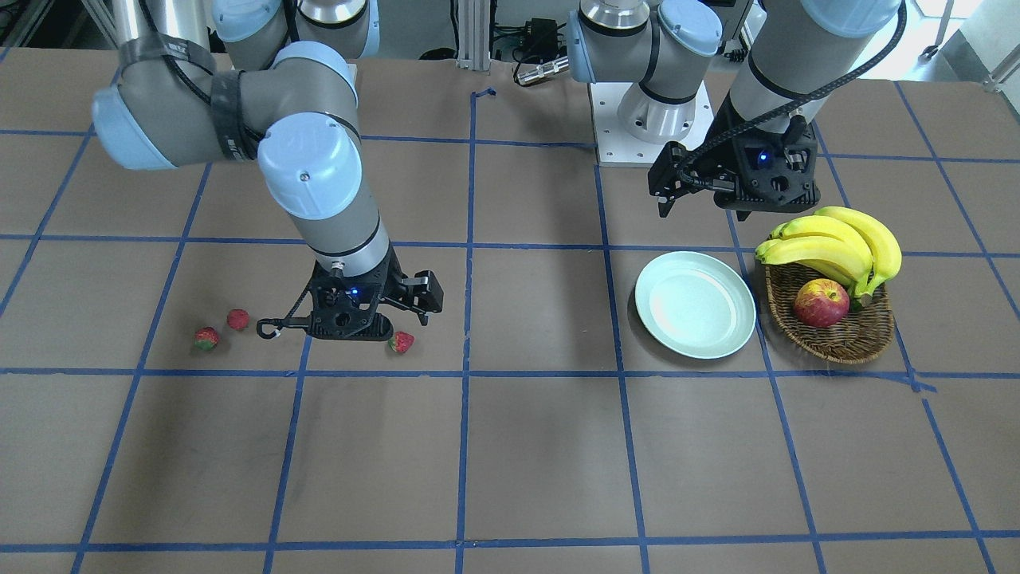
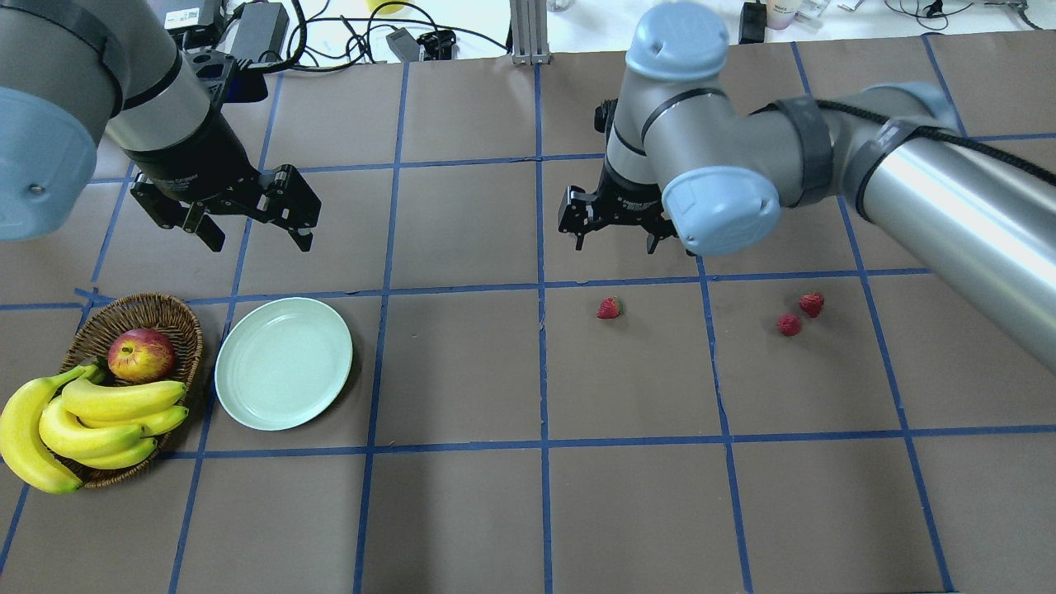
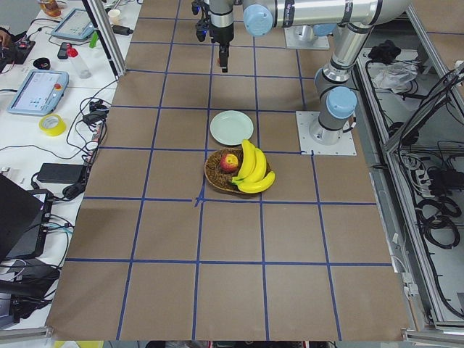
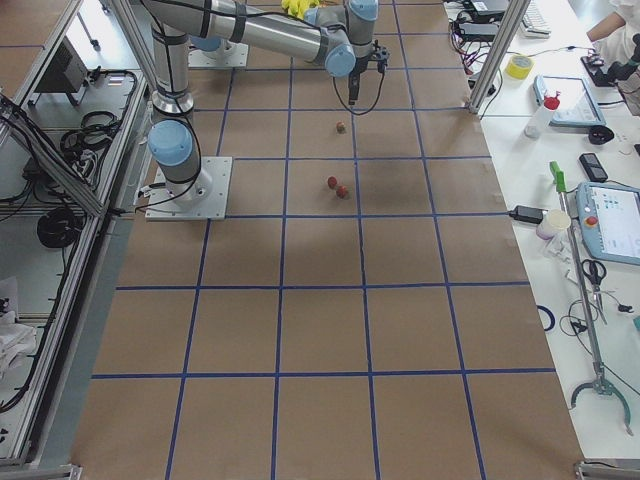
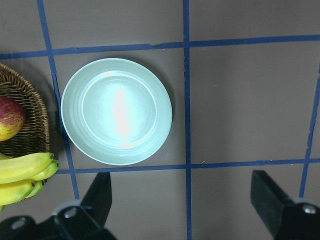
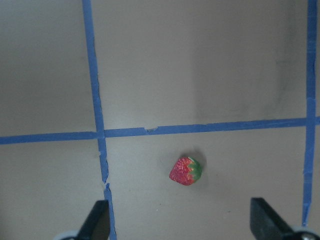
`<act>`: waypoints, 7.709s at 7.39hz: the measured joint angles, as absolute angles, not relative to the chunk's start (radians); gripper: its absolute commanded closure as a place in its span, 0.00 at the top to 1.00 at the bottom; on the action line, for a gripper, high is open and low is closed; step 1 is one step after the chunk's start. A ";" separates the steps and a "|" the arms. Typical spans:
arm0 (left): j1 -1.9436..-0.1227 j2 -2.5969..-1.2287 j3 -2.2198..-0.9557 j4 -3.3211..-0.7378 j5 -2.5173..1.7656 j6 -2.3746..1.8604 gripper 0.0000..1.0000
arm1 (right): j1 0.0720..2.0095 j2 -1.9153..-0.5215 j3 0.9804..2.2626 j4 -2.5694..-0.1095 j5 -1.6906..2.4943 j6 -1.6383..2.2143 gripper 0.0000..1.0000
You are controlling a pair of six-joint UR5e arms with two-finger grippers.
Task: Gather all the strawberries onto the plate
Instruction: 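Reach the right gripper down and grasp the strawberry nearest the plate, then carry the strawberry toward the plate with the right gripper and release it, then move the right gripper out to the far strawberries and grasp one, then carry the strawberry back with the right gripper and set it down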
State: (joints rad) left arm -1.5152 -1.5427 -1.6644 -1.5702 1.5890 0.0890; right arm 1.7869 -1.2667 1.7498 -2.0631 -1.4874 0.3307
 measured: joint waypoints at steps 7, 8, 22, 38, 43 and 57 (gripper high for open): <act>-1.515 -1.543 -1.664 -1.572 1.589 0.089 1.00 | 1.804 -1.155 1.891 -2.302 -1.557 0.590 0.74; -1.515 -1.542 -1.664 -1.571 1.590 0.089 1.00 | 1.804 -1.144 1.894 -2.328 -1.557 0.591 0.61; -1.513 -1.543 -1.664 -1.560 1.586 0.088 1.00 | 2.078 -1.111 1.839 -2.349 -1.455 0.898 1.00; -1.515 -1.546 -1.664 -1.558 1.583 0.085 1.00 | 1.338 -1.344 2.160 -2.371 -1.603 -0.205 0.95; -1.513 -1.546 -1.664 -1.557 1.588 0.088 1.00 | 1.338 -1.338 2.167 -2.384 -1.560 -0.160 0.00; -1.522 -1.544 -1.688 -1.561 1.628 0.090 1.00 | 2.039 -1.130 1.844 -2.376 -1.528 0.716 1.00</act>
